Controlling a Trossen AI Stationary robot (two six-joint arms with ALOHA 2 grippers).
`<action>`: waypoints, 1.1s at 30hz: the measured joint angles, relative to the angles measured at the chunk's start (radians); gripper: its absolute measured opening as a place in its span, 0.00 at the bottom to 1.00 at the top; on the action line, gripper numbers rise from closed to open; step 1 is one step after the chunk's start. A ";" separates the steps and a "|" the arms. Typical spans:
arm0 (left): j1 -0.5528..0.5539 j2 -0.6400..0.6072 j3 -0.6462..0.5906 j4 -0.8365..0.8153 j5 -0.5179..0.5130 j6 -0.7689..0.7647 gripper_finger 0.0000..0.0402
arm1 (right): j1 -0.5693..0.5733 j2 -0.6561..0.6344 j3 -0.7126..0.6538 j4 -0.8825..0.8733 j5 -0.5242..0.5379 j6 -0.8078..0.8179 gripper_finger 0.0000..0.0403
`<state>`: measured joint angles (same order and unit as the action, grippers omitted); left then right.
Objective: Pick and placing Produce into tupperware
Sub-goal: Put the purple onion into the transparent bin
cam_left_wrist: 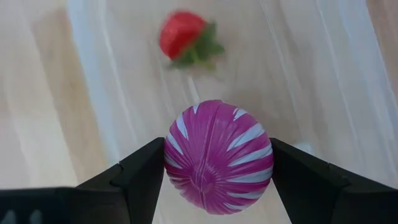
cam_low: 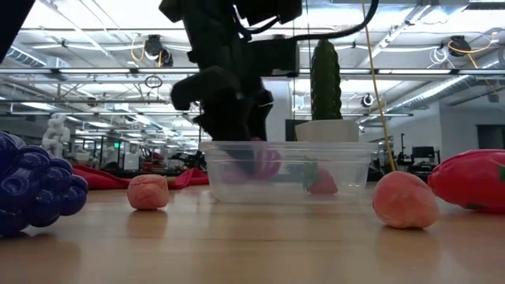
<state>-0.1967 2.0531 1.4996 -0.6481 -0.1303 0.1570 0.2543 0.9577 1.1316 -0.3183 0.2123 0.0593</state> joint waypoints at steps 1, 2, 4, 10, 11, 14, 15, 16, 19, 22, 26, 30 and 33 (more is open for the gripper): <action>0.000 0.000 0.000 -0.003 0.000 -0.003 0.66 | 0.000 0.000 0.000 0.000 0.000 0.000 0.52; 0.001 0.001 0.000 -0.009 0.000 -0.007 0.66 | 0.000 0.000 0.000 0.000 0.000 0.000 0.52; 0.000 0.002 -0.001 -0.005 0.000 -0.008 0.66 | 0.000 0.000 0.000 0.000 0.000 0.000 0.52; 0.000 0.002 -0.001 -0.002 0.000 -0.012 0.66 | 0.000 0.000 0.000 0.002 0.000 0.000 0.52; 0.000 0.002 -0.001 -0.001 0.000 -0.017 0.66 | 0.000 0.000 0.000 0.003 0.000 0.000 0.52; 0.000 0.002 -0.001 -0.003 0.000 -0.037 0.66 | 0.000 0.000 0.000 0.003 0.000 0.000 0.52; 0.000 0.002 -0.001 -0.004 0.000 -0.038 0.66 | 0.000 0.000 0.000 0.003 0.000 0.000 0.52; 0.000 0.002 -0.001 -0.004 0.000 -0.040 0.66 | 0.000 0.000 0.000 0.003 0.000 0.000 0.52; 0.000 0.002 -0.001 -0.005 0.000 -0.059 0.66 | 0.000 0.000 0.000 0.003 0.000 0.000 0.52; 0.000 0.002 -0.001 -0.005 0.000 -0.061 0.66 | 0.000 0.000 0.000 0.003 -0.001 0.006 0.52; 0.000 0.002 -0.001 -0.004 0.000 -0.062 0.66 | 0.000 0.000 0.000 0.003 -0.001 0.007 0.52; -0.001 0.002 -0.001 -0.004 0.000 -0.062 0.66 | 0.000 0.000 0.000 0.003 -0.001 0.007 0.52; -0.002 0.002 -0.001 -0.003 0.000 -0.062 0.66 | 0.000 0.000 0.000 0.002 -0.001 0.007 0.52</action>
<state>-0.1983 2.0548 1.4986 -0.6514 -0.1303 0.0951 0.2546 0.9577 1.1316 -0.3161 0.2115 0.0663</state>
